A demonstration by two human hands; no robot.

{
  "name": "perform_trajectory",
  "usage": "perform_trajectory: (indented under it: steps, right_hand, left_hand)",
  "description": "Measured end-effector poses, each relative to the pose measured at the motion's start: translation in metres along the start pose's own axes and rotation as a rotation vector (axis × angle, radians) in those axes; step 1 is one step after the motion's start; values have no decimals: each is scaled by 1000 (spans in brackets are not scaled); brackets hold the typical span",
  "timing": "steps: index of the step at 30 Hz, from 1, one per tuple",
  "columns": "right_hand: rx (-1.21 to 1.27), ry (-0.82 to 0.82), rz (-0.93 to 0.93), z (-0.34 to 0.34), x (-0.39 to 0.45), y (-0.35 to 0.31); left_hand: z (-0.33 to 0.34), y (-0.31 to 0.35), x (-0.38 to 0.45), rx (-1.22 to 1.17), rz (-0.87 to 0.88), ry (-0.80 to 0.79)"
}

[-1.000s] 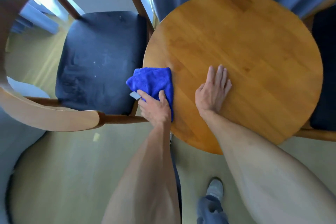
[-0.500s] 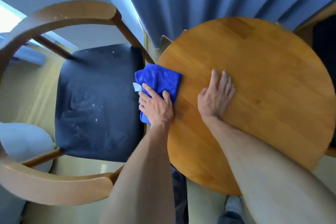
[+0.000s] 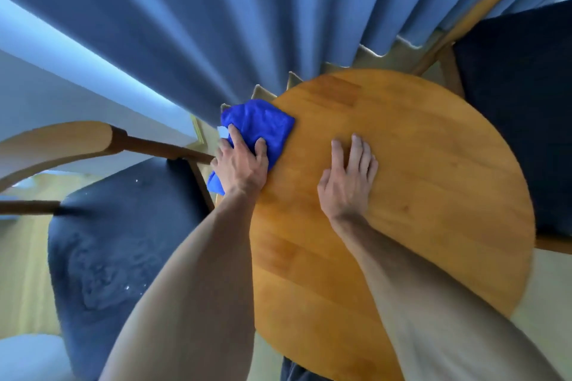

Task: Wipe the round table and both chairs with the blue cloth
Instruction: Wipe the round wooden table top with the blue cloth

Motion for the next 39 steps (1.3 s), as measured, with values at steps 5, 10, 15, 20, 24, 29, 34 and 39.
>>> perform_trajectory:
  steps: [5,10,15,20,24,29,34,39]
  right_hand:
    - [54,19,15,-15,28,15]
    - [59,65,214,-35,58,70]
    - [94,122,258,-40,90,110]
    - [148,111,271,-56,125,137]
    - [209,135,198,-64,139,169]
    - [266,138,48,-60,128,186]
    - [204,180,-18,-63,102,176]
    - [49,55,-368,-58,69,140]
  left_hand:
    - [-1,53,30,25,93,-18]
    - [3,109,37,103,184,-26]
    - [17,170,38,157,352,-30]
    - [41,244,3,154,483,-18]
    - [68,279,-33,109,528,-4]
    - [76,254,-50,143,609,29]
    - [71,214,-99,-58,603,26]
    - [51,133,-129,-98,303,151]
Point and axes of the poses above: each hand's wrist, its own x-axis towards the middle knuckle, its own z-axis out of the palm, y = z × x, the point moved 1 cm from there along x, towards the middle knuckle
